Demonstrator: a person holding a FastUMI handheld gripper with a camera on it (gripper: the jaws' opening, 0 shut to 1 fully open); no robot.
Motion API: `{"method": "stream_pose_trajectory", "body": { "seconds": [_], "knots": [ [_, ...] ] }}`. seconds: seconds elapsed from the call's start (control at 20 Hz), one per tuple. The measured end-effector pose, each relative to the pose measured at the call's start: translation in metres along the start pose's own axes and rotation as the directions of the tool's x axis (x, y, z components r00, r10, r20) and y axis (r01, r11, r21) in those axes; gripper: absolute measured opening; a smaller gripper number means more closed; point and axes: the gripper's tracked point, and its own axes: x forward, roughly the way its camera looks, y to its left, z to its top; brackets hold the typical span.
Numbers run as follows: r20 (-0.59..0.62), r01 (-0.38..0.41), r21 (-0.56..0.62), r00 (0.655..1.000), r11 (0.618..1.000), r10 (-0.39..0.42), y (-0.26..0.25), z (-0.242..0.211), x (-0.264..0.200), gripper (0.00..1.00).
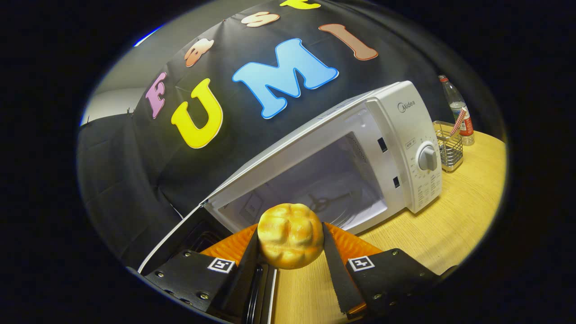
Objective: Open the microwave, put the food inside, and close the microwave door.
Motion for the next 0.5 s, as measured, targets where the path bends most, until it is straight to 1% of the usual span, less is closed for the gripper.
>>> {"method": "stream_pose_trajectory", "body": {
  "seconds": [0.35,0.5],
  "knots": [
    [0.027,0.042,0.112,0.999,0.993,-0.046,-0.016,-0.007,0.047,0.77],
    [0.041,0.070,0.146,0.996,0.987,-0.077,-0.025,-0.010,0.064,0.77]
  ]
}}
